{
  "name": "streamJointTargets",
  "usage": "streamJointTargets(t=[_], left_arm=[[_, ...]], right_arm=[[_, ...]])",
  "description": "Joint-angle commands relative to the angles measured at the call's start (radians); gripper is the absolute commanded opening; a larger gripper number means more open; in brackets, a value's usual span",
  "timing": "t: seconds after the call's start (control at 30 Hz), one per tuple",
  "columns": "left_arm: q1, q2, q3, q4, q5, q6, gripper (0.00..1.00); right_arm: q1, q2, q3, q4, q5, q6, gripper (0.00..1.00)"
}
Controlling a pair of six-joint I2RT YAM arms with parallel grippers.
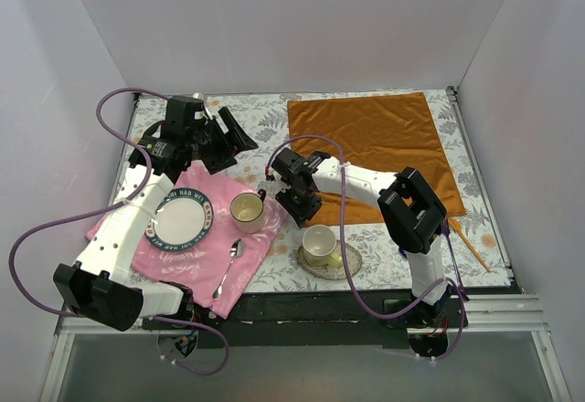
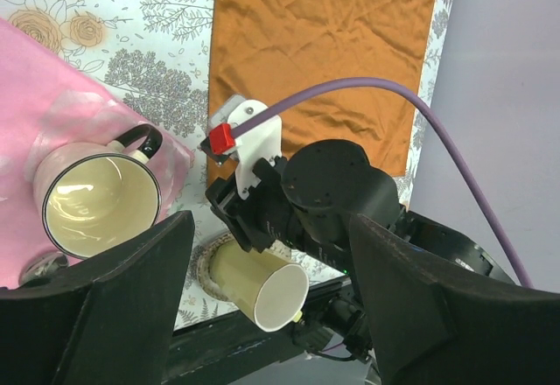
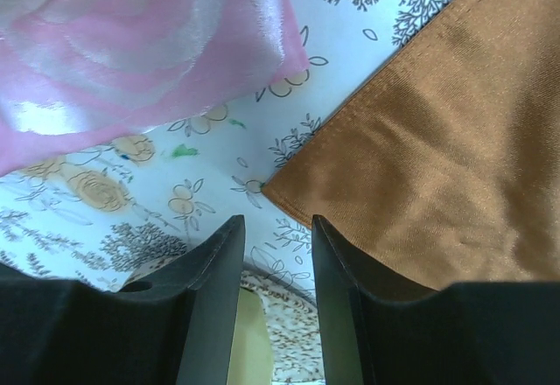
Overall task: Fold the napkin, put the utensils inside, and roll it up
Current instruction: Fold the napkin
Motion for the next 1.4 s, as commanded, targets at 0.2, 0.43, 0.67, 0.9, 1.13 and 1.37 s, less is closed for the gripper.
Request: streamJointTargets(t=[0.2,0.43,0.67,0.9,1.13,1.37], left_arm=[[0.004,-0.054,0.034,-0.049,0.025,0.017,0.72],[0.005,-0.064,0.035,-0.053,0.024,0.004,0.72],[0.008,-0.066,0.035,-0.06,0.028,-0.008,0.72],[0.008,-0.06,0.052,-0.066,0.028,-0.013,0.72],[0.01,-0.049,0.043,-0.055,0.038,-0.022,0.73],[0.01,-0.018,0.04,-0.027,0.068,-0.039,0.72]], right_arm=[[0.025,0.022,-0.039,0.031,0.038,0.007,0.45],[0.045,0.028,-0.077,0.06,0.049,0.025,0.46],[0.048,0.061,-0.068,0.078,0.054,0.016,0.45],[0.048,0.068,-0.091,0.089,0.035,-0.01,0.2],[0.046,0.028,-0.039,0.048,0.057,-0.024,0.01],[0.028,-0.021,0.036,-0.004,0.072,-0.015,0.01]])
